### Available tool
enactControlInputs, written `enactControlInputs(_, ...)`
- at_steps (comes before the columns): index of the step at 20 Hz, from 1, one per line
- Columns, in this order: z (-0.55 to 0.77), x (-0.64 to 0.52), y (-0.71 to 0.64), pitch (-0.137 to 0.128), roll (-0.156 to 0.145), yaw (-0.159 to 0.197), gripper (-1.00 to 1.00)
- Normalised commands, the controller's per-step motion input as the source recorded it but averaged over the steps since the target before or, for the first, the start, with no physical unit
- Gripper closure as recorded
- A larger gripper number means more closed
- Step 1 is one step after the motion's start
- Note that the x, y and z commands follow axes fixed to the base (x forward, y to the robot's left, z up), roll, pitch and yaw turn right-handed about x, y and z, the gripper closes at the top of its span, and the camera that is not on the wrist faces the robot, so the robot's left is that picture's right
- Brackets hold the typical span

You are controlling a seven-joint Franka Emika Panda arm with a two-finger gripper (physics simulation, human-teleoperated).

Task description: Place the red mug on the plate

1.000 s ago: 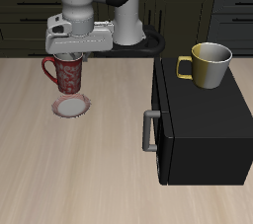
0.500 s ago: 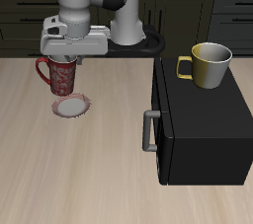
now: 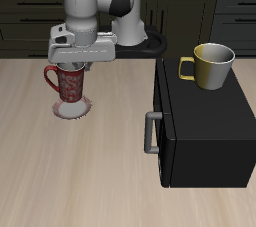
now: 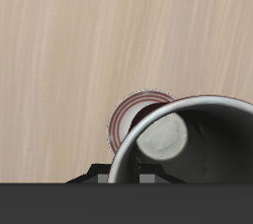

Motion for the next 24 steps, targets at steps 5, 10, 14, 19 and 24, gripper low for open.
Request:
enactControlInputs(5, -0.16, 0.03, 0.06, 0.03, 0.019, 0.015, 1.0)
enactControlInputs(10, -0.11, 0.04, -0.01, 0.025, -0.017, -0.012, 1.0)
enactControlInputs(14, -0.21, -0.03, 0.02, 0.045, -0.007, -0.006, 1.0)
enactControlInputs(19, -0.09, -0.06, 0.05, 0.024, 0.007, 0.002, 1.0)
enactControlInputs(24, -0.06, 0.0, 0.07, -0.003, -0.006, 0.025, 1.0)
